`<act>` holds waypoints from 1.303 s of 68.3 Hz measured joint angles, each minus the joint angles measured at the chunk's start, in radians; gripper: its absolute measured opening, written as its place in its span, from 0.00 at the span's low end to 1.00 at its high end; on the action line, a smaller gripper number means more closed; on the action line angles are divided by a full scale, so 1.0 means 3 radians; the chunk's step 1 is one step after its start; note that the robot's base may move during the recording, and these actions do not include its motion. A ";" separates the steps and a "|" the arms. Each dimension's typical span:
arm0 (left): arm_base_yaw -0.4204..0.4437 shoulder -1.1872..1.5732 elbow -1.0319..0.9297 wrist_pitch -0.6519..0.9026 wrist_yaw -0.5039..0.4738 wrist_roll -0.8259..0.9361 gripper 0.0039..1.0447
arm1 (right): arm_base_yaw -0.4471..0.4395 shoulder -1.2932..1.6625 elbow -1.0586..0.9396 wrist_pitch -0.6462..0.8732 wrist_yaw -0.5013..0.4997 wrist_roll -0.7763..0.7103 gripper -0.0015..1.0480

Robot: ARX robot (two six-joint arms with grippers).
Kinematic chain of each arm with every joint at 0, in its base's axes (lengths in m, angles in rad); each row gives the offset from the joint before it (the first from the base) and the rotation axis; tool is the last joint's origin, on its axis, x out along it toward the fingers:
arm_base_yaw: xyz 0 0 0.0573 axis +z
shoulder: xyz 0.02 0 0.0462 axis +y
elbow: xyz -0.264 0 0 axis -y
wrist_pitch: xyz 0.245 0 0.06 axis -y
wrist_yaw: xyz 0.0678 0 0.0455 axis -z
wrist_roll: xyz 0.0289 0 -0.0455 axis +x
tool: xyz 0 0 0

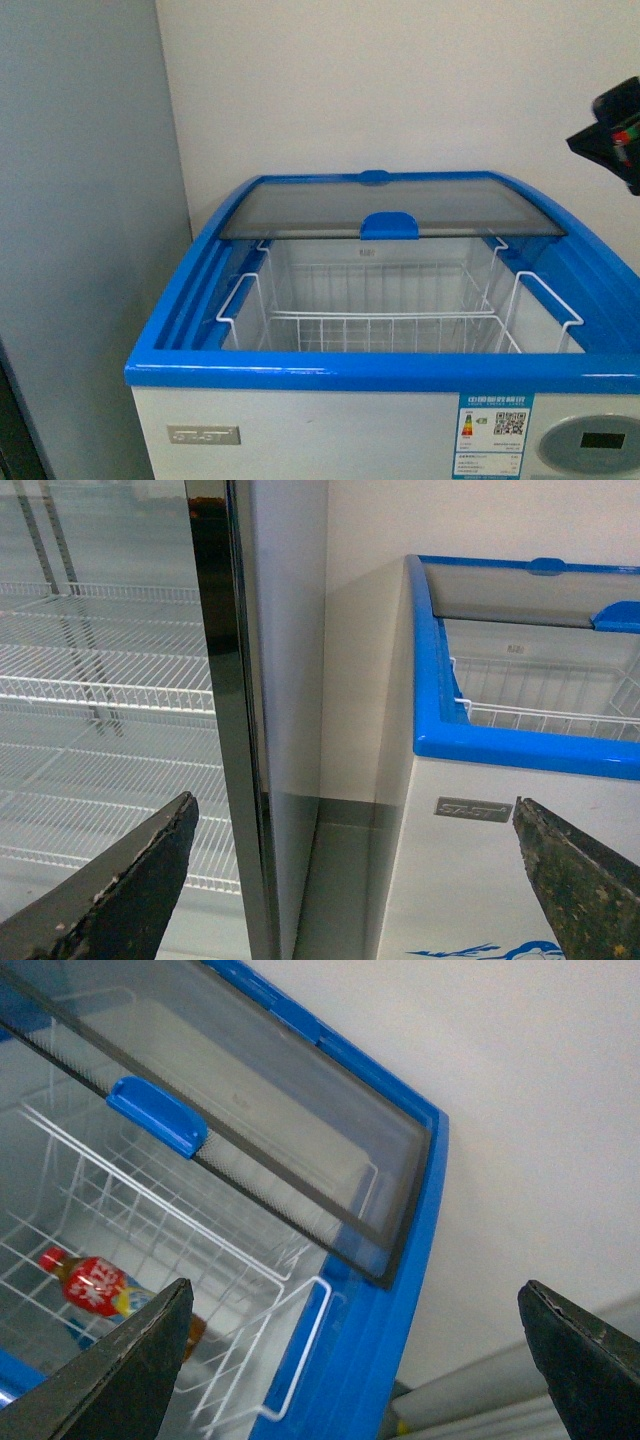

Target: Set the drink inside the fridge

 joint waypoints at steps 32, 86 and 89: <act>0.0000 0.0000 0.0000 0.0000 -0.0001 0.0000 0.92 | 0.0507 -0.3192 -0.1804 -0.0951 0.0748 0.1331 0.53; 0.0000 0.0000 0.0000 0.0000 -0.0001 0.0010 0.29 | -0.0104 -0.4117 -0.2824 -0.0708 0.0099 0.1420 0.03; 0.0000 0.0000 0.0000 0.0000 -0.0001 0.0010 0.22 | -0.0106 -0.4135 -0.2845 -0.0704 0.0099 0.1419 0.03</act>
